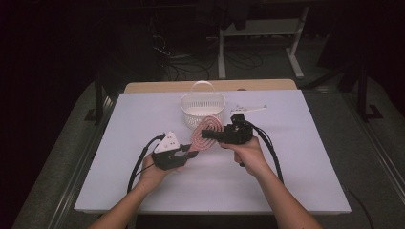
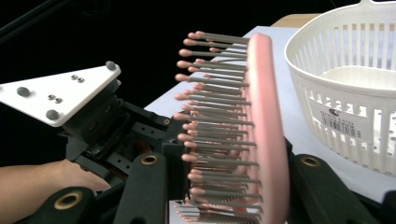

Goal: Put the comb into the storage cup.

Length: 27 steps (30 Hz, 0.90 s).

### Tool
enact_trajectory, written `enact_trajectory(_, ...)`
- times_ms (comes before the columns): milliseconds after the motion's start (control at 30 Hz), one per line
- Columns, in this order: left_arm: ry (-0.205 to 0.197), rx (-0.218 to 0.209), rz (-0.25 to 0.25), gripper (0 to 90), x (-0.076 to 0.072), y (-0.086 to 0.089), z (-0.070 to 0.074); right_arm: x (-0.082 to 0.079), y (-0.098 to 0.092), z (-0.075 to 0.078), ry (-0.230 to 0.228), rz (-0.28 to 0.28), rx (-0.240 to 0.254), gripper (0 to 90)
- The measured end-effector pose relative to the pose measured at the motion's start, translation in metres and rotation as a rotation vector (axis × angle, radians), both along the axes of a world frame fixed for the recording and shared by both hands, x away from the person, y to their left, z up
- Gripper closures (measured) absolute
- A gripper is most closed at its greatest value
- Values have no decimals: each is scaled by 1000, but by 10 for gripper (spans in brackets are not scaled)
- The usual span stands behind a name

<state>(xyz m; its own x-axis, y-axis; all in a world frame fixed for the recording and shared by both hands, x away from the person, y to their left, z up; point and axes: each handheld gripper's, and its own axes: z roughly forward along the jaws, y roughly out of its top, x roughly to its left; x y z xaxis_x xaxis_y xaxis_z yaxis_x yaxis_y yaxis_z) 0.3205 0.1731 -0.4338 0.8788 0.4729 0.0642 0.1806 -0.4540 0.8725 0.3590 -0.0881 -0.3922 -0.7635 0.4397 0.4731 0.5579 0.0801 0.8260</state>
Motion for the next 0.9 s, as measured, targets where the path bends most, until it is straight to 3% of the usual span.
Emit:
enact_trajectory(300,22,-15,0,694,2,1,0,-2,1,1,-11,-7,3,623)
enact_trajectory(567,50,-37,-1,585,3,5,3,-1,-4,4,-24,-35,1,623)
enact_trajectory(900,117,-77,-31,444,4,19,11,-1,-14,8,-38,-61,16,624)
